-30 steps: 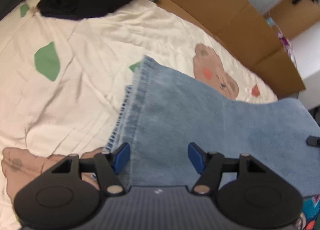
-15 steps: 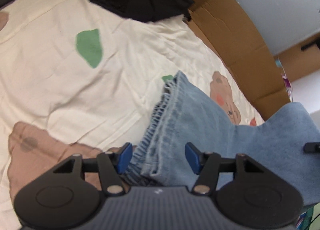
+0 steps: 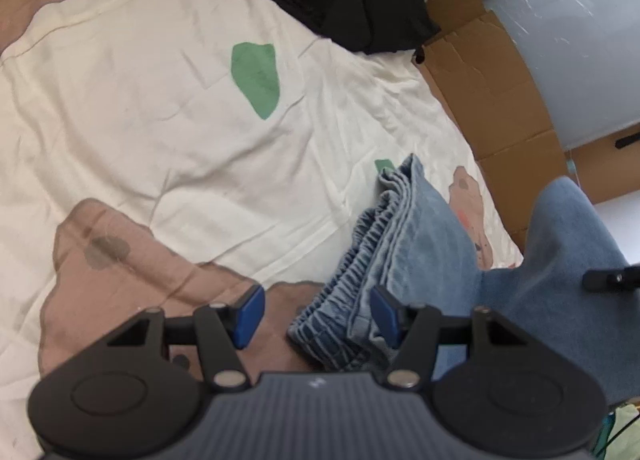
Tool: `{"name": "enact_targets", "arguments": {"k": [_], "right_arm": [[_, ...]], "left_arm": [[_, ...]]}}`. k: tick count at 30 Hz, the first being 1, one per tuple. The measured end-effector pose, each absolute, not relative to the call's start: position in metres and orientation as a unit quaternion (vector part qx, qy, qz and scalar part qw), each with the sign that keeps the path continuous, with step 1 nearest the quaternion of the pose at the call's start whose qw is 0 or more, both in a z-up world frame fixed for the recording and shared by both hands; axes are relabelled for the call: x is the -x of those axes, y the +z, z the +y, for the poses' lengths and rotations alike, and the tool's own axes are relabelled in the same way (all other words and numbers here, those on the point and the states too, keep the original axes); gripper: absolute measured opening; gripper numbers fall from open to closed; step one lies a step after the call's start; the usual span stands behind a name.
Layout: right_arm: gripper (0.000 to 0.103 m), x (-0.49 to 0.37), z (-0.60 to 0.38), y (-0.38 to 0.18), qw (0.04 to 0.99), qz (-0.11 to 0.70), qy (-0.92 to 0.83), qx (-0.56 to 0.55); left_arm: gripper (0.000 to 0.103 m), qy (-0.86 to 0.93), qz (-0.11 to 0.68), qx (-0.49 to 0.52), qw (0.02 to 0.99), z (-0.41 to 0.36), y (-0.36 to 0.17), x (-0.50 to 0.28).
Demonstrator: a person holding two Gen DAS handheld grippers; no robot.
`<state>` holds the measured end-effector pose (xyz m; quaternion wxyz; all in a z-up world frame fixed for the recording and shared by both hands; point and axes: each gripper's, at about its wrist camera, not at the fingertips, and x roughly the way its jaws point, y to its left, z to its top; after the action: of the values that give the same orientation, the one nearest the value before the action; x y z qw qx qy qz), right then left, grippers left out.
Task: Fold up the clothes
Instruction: 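Carry the held jeans leg with the right gripper over the waistband and open it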
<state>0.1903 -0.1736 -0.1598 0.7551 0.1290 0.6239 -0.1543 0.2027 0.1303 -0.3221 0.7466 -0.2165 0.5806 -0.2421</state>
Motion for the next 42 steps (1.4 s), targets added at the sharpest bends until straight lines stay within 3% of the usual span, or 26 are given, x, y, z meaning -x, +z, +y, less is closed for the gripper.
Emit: {"name": "enact_targets", "arguments": {"k": [18,34,36,38,42], "right_arm": [[0.006,-0.231,-0.11,-0.241,0.76,0.621,-0.129,-0.144],[0.006,-0.224,-0.091,-0.227,0.785,0.586,-0.16,-0.12],[0.006,-0.223,-0.086,-0.232,0.785,0.588,-0.156,-0.12],[0.006,-0.224,-0.081,-0.236,0.784,0.589,-0.154,-0.121],[0.006,-0.227,-0.076,-0.245,0.781,0.593,-0.149,-0.127]], "left_arm": [[0.061,-0.231,0.577,0.217,0.753,0.137,-0.321,-0.207],[0.061,-0.237,0.575,0.214,0.753,0.133,-0.315,-0.209],[0.06,-0.235,0.587,0.2,0.748,0.13,-0.32,-0.208],[0.051,-0.237,0.599,0.198,0.739,0.127,-0.326,-0.206],[0.05,-0.235,0.6,0.213,0.734,0.128,-0.33,-0.201]]}}
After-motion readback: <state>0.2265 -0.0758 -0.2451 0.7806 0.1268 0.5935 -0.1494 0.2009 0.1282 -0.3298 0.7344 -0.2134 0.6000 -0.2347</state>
